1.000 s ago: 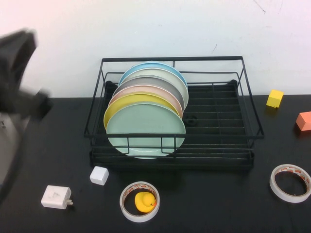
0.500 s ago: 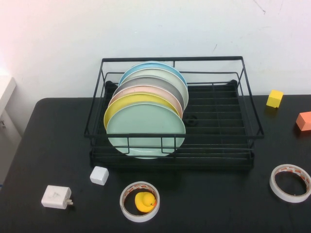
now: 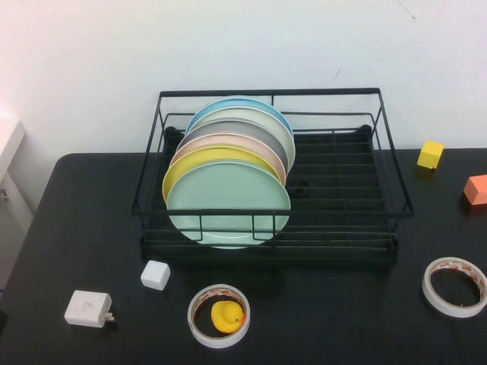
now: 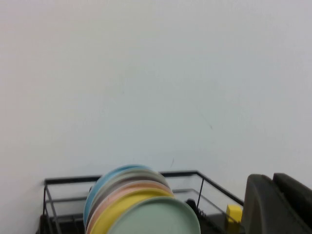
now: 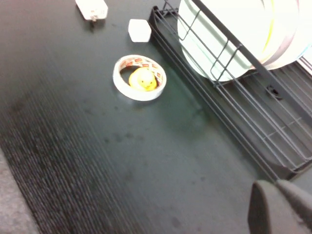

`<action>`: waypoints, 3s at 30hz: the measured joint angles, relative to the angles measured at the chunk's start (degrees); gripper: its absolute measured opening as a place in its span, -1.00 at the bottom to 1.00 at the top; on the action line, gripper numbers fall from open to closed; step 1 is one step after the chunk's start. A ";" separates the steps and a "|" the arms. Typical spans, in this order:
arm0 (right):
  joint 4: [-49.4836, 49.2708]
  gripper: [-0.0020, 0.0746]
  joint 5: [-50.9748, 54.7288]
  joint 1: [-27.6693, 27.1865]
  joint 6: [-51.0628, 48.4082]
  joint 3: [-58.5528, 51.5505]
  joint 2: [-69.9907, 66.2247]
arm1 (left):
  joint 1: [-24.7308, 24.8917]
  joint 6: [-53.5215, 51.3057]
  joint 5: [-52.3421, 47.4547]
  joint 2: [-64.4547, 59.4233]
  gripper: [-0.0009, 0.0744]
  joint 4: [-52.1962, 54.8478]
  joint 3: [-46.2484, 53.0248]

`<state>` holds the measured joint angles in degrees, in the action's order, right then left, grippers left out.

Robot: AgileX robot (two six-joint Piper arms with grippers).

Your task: Place plate on rack

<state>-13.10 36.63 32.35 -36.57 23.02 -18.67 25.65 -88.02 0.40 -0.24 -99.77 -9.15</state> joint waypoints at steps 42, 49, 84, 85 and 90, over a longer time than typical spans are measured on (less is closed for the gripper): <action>-2.83 -0.95 4.46 0.00 0.00 0.00 0.00 | -20.74 0.24 6.10 1.05 -0.98 0.00 2.78; -2.83 -0.95 4.76 0.00 0.00 0.00 0.00 | -21.67 0.41 1.46 1.05 -0.98 0.00 5.24; -2.83 -0.95 6.36 0.00 0.00 0.00 0.00 | -21.81 88.02 -21.33 1.05 -0.98 83.04 9.71; -2.83 -0.95 6.36 0.00 0.00 0.00 0.00 | -21.81 87.51 -21.33 1.05 -0.98 83.34 9.71; -2.83 -0.95 6.36 0.00 0.00 0.00 0.00 | -21.81 90.47 -21.01 1.05 -0.98 87.12 9.71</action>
<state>-15.93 42.99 32.35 -36.57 23.02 -18.67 3.84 2.45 -20.61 0.81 -12.66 0.56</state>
